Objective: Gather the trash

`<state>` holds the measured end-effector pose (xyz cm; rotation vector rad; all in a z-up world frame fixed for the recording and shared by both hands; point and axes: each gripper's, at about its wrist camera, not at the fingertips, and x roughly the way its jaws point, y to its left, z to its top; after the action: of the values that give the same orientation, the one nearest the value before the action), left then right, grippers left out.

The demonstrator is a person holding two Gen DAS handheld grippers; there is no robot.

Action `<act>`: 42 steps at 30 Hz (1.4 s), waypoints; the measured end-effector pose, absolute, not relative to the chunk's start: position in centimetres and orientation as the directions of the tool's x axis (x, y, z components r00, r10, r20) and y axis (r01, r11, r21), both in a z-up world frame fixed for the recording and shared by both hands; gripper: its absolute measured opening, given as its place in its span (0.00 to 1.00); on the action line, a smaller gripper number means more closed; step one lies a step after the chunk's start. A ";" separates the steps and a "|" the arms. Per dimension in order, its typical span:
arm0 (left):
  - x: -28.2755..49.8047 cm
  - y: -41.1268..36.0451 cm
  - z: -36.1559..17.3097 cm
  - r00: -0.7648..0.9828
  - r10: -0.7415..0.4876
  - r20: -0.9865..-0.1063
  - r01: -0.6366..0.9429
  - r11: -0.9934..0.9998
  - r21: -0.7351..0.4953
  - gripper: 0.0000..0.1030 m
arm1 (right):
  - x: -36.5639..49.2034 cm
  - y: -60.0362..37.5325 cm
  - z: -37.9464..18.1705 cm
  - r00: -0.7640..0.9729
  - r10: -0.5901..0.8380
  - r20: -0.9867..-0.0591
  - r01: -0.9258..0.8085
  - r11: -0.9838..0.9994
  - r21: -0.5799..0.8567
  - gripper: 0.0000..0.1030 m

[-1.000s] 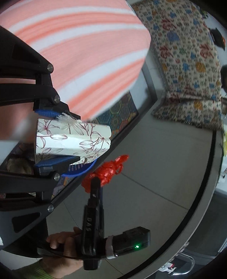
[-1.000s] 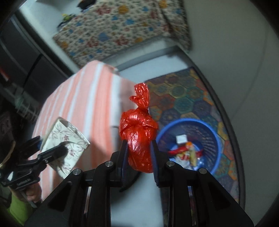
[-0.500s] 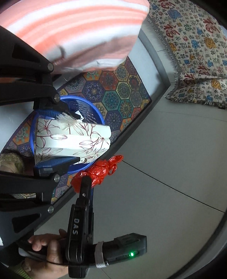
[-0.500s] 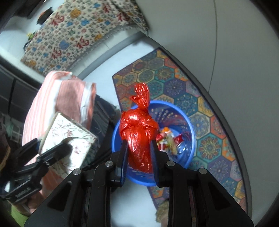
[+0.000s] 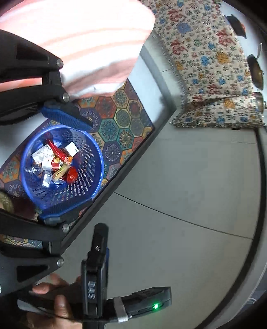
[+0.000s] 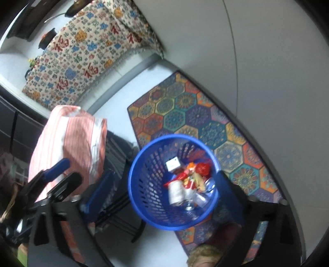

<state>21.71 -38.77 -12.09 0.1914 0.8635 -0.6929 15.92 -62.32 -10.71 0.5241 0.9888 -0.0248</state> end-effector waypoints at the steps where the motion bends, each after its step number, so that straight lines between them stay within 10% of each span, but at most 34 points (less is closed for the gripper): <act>1: 21.3 -38.2 -11.4 0.448 -0.486 -0.750 0.631 0.766 -0.119 0.83 | 15.5 -62.0 -9.9 0.569 0.186 -0.801 0.252 0.888 0.385 1.00; 12: 13.4 -33.7 -6.8 0.534 -0.423 -0.732 0.604 0.797 -0.019 0.87 | 6.4 -56.0 -2.7 0.691 -0.125 -0.712 0.224 0.974 0.046 1.00; 42: 9.4 -31.5 -5.2 0.547 -0.314 -0.776 0.522 0.853 0.023 0.87 | -2.6 -51.7 -0.4 0.611 -0.080 -0.787 0.265 0.958 0.109 1.00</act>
<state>9.39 -31.47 -5.16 0.2645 0.8593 -0.5018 -2.59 -51.74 -0.42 0.2232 0.8929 -0.2006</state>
